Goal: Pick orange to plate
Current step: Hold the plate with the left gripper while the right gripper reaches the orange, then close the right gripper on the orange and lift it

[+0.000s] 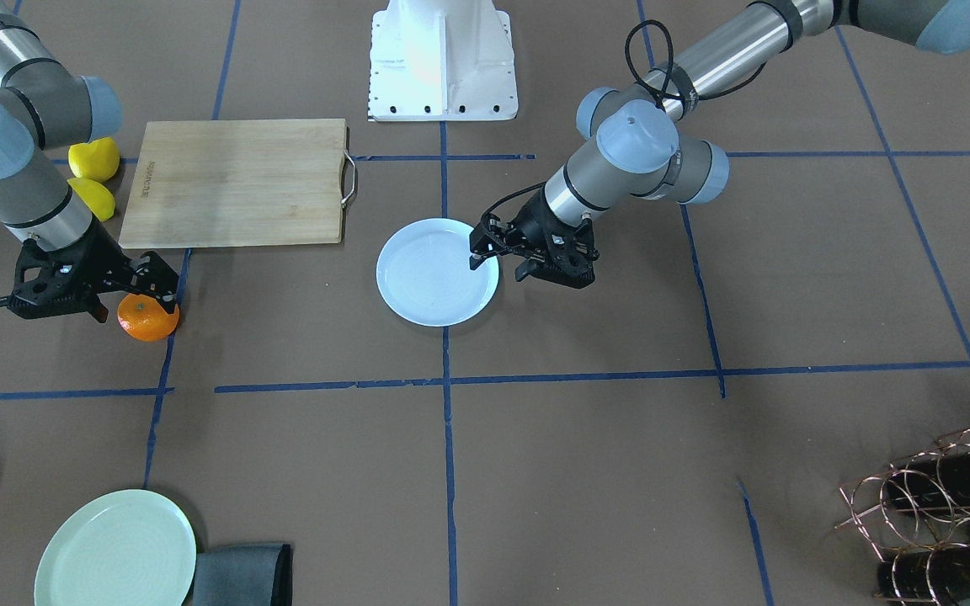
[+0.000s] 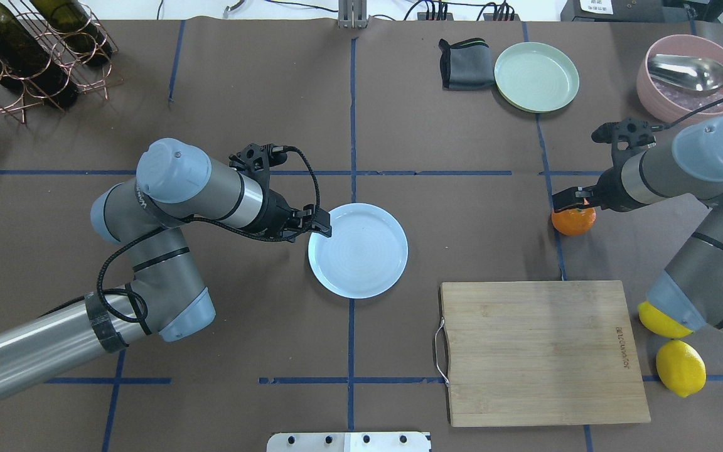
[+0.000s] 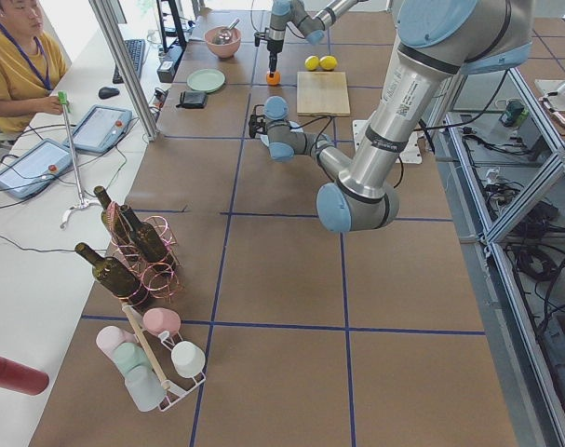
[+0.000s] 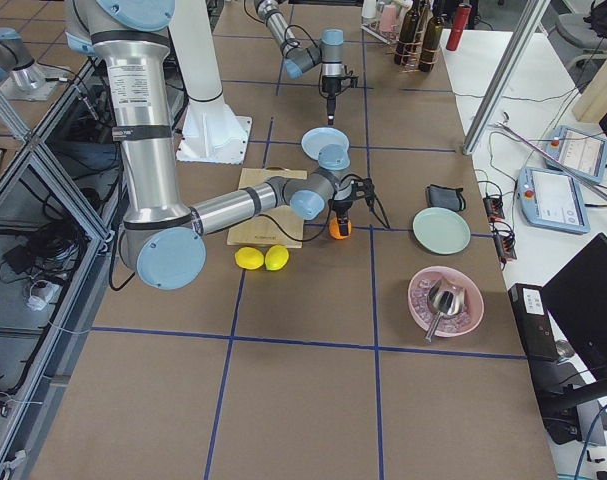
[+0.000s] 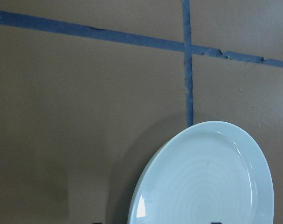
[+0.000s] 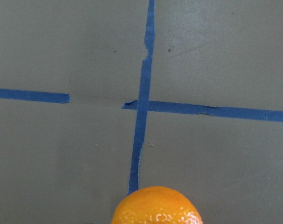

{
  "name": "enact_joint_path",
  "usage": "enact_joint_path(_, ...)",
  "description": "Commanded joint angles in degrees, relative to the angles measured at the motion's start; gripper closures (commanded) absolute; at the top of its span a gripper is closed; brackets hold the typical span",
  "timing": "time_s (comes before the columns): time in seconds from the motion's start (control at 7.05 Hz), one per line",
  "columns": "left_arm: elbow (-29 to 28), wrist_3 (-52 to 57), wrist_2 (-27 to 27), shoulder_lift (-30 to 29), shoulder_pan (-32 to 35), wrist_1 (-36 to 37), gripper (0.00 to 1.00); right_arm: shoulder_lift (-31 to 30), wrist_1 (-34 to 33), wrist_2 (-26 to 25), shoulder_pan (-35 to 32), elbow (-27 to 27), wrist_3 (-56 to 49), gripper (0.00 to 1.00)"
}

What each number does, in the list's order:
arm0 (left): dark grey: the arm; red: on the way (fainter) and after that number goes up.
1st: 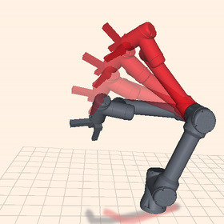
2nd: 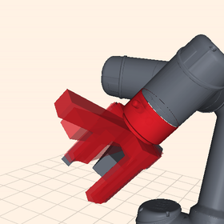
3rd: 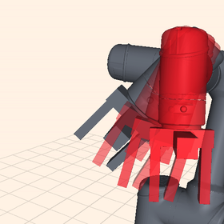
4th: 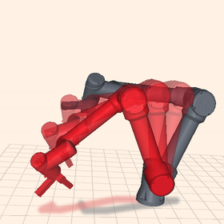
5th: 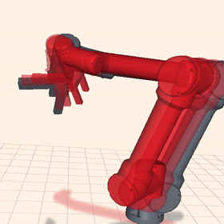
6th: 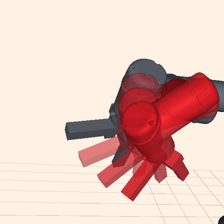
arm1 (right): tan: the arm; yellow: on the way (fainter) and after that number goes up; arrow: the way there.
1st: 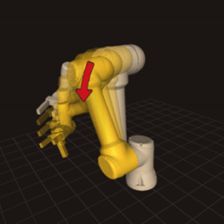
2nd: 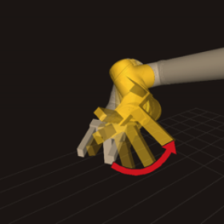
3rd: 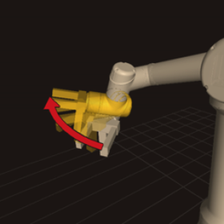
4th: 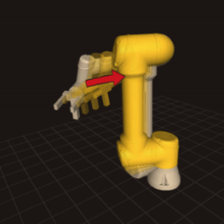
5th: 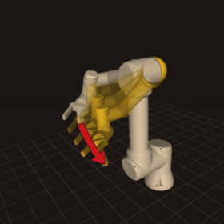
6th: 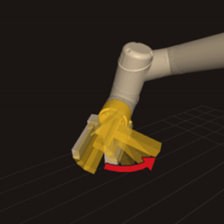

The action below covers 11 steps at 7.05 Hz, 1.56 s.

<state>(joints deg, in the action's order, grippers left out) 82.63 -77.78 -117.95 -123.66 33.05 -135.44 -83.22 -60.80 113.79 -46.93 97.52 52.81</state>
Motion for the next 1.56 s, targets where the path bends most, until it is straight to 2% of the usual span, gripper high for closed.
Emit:
enact_joint_path(0.0,0.1,0.0,0.0,0.0,0.0,0.0,0.17,0.1,-0.2,-0.3,1.0,-0.4,0.0,0.00)
enact_joint_path(0.57,0.1,0.2,0.0,0.2,0.1,0.0,0.17,0.7,0.2,-0.5,2.3,-2.2,-0.2,0.00)
enact_joint_path(0.71,0.1,0.2,0.0,0.2,0.1,0.0,0.17,0.8,0.2,-0.4,2.4,-2.5,-0.2,0.25)
enact_joint_path(0.85,0.1,0.2,0.0,0.2,0.1,0.0,0.17,0.9,0.2,0.0,2.3,-2.4,-0.2,0.78)
enact_joint_path(0.99,0.2,0.2,0.0,0.2,0.1,-0.1,0.17,1.0,0.1,0.2,2.3,-1.8,-0.2,1.00)
enact_joint_path(1.13,2.2,0.1,0.0,0.2,0.5,-0.3,0.17,2.0,-0.4,0.2,2.3,0.1,0.0,1.00)
enact_joint_path(1.28,7.9,0.0,0.0,2.7,1.6,-0.3,0.17,5.4,-0.5,0.1,2.4,1.0,3.1,1.00)
enact_joint_path(1.42,14.7,0.2,-0.2,8.0,2.6,-0.3,0.17,9.8,-0.5,-0.1,4.9,1.0,10.8,1.00)
